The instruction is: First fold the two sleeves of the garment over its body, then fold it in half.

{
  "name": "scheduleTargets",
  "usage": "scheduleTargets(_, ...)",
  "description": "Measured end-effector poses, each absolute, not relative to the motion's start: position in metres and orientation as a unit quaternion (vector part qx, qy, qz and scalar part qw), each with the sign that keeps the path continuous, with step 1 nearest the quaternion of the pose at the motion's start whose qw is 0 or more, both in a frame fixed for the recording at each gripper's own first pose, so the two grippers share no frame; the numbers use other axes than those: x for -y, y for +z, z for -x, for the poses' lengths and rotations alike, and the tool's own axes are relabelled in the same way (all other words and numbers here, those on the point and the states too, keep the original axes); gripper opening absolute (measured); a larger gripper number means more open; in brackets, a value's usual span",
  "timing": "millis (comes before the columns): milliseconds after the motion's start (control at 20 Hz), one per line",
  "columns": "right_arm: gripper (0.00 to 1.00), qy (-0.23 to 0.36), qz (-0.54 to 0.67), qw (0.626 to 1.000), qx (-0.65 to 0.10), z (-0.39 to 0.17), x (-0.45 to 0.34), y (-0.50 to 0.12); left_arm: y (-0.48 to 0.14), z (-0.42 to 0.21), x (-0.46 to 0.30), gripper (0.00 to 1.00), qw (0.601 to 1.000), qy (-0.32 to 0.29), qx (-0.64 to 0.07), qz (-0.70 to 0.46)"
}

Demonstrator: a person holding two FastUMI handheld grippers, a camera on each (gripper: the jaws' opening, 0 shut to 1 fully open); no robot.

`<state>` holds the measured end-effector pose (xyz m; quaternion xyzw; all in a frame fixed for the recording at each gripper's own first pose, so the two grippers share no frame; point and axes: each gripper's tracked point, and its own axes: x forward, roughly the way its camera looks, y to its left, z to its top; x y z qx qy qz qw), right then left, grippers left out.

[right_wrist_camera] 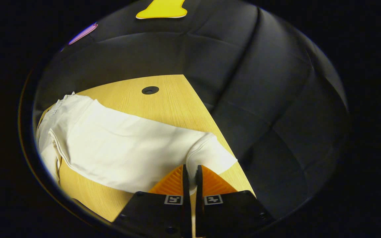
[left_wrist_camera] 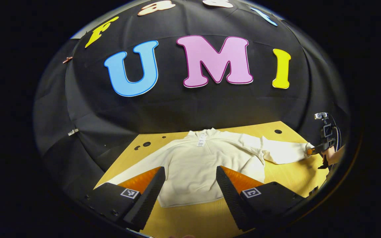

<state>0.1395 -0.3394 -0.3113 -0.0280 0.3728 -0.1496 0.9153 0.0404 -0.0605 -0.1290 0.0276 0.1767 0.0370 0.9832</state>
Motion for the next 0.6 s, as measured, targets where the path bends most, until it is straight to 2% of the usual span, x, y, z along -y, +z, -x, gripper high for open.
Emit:
scheduleTargets(50,0.07,-0.142,0.027,0.916,-0.375,-0.14,0.334,-0.31,-0.127,-0.04,0.059,0.97,0.983,0.039,-0.177,-0.028)
scheduleTargets(350,0.07,-0.115,0.038,0.924,-0.364,-0.147,0.293,-0.277,-0.114,-0.041,0.048,0.97,0.985,0.05,-0.162,-0.011)
scheduleTargets(600,0.07,-0.095,0.044,0.937,-0.334,-0.189,0.252,-0.222,-0.11,-0.029,0.024,0.97,0.984,0.072,-0.16,0.009)
